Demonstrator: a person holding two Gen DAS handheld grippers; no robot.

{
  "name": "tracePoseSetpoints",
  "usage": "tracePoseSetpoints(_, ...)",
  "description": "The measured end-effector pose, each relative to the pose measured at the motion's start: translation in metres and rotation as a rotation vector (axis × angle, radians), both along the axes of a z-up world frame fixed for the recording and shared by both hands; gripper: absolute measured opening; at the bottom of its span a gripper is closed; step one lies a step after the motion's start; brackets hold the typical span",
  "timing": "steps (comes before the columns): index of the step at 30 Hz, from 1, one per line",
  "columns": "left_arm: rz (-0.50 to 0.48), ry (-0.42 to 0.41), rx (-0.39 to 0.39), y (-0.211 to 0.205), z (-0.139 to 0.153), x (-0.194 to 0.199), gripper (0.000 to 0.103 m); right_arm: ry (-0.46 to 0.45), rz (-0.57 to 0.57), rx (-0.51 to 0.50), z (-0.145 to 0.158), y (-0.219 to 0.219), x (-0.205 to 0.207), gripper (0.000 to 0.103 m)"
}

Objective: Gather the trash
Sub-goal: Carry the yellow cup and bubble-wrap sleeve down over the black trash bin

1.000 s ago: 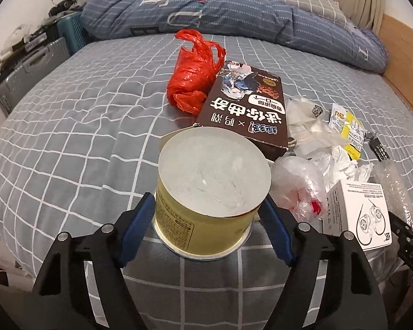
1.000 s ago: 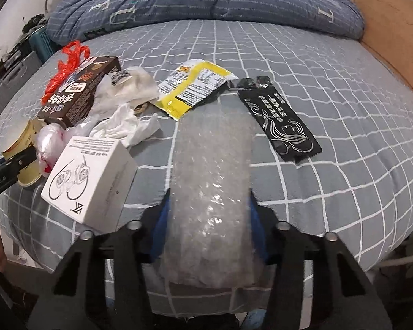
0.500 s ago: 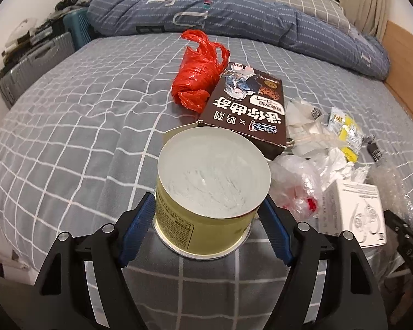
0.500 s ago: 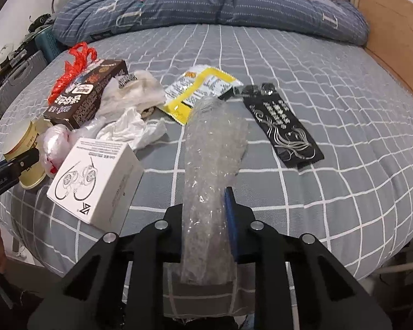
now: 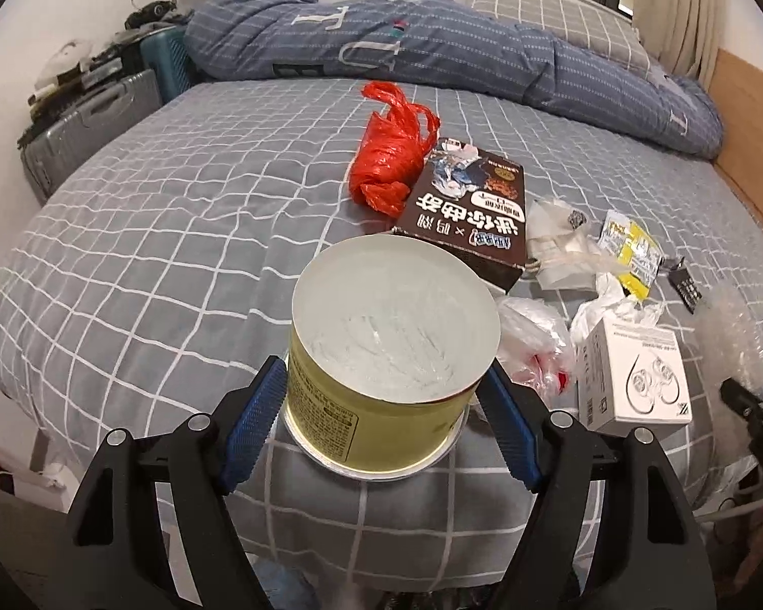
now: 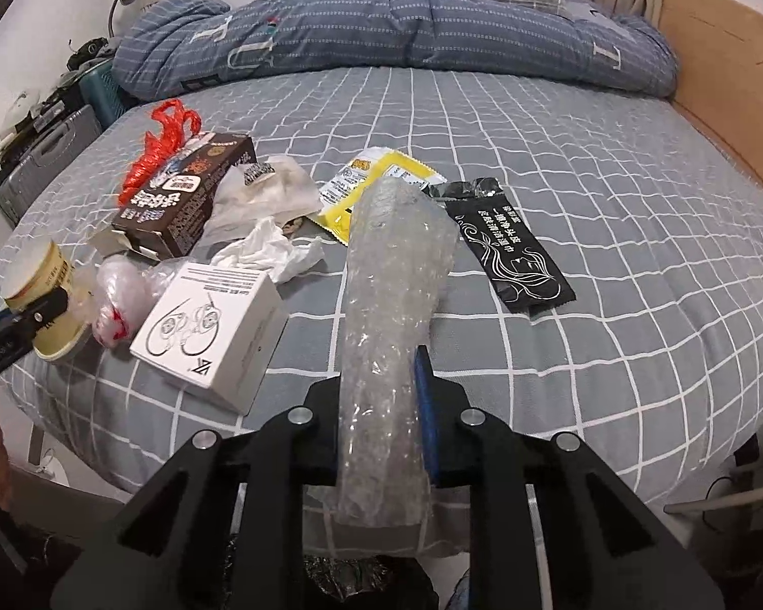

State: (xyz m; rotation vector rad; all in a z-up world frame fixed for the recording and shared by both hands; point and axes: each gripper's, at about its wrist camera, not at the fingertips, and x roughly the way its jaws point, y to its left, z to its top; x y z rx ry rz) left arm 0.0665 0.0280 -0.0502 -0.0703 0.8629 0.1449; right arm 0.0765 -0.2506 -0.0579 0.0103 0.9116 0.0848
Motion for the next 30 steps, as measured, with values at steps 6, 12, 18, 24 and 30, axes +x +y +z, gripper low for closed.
tracePoseSetpoints(6, 0.012, 0.030, 0.005, 0.004, -0.021, -0.002, 0.076, -0.005, 0.015, -0.019, 0.004, 0.008, -0.008, 0.020)
tracePoseSetpoints(12, 0.012, 0.021, 0.031, 0.005, -0.020, -0.013, 0.087, 0.008, 0.030, -0.039, -0.004, 0.016, -0.005, 0.020)
tracePoseSetpoints(18, 0.032, -0.019, 0.044, 0.007, -0.010, -0.017, 0.091, 0.012, 0.035, -0.034, -0.006, 0.018, -0.003, 0.020)
tracePoseSetpoints(24, 0.012, -0.012, 0.001, 0.008, -0.013, -0.006, 0.072, 0.011, 0.036, -0.039, -0.005, 0.018, -0.004, 0.020)
tracePoseSetpoints(30, 0.011, -0.014, -0.018, 0.008, -0.010, -0.007, 0.071, 0.004, 0.040, -0.046, -0.001, 0.018, -0.008, 0.019)
